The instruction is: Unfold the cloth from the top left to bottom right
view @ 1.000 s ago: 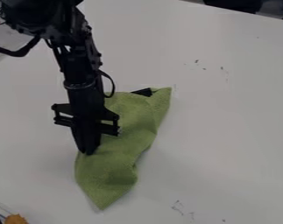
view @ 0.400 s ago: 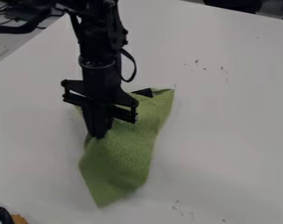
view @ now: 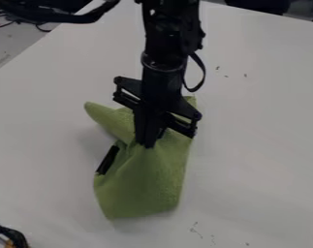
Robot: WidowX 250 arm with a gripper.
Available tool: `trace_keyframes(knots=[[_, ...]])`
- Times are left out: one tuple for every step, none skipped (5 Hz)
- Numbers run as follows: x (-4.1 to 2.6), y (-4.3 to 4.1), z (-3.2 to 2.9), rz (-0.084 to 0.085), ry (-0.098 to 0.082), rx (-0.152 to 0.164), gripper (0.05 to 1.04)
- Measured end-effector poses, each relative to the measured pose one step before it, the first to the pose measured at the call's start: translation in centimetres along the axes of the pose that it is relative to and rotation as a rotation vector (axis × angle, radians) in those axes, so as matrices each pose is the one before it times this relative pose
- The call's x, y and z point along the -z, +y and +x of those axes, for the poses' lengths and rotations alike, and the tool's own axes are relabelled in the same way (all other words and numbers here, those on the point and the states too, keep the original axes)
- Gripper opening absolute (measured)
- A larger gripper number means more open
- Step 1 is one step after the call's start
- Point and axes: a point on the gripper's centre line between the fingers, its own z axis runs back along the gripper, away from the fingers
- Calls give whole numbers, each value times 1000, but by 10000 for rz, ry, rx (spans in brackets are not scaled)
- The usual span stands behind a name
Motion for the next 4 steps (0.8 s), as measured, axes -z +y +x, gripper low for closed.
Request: trace_keyframes(knots=[[1118,-2737,920,119,403,764,51],[1048,-1739,829,-95,314,550,51],[-358,-1925,907,178,-143,466,51],[-537,-1487,1066,93,-314,421,51]])
